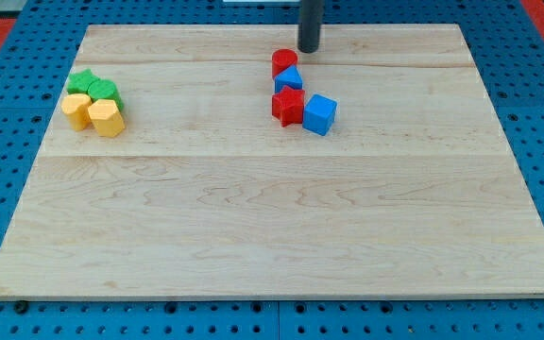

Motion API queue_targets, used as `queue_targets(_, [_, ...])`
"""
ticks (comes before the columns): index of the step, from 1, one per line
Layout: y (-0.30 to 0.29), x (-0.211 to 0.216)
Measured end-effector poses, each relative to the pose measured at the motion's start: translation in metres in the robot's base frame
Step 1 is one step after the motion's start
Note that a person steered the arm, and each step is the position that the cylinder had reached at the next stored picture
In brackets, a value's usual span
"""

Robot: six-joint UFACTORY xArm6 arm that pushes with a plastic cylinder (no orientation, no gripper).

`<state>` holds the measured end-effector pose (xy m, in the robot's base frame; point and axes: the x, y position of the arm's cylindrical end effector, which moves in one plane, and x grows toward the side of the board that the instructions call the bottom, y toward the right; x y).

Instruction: Push the red circle slightly towards the right of the board

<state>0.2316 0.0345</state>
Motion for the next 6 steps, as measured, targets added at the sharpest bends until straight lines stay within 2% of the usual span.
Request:
queue_targets(1, [-0.057, -0.008])
queue_targets(2, [-0.108, 0.018])
queue_targets(3, [-0.103, 0.049])
queue_targets(6, [-0.017, 0.048])
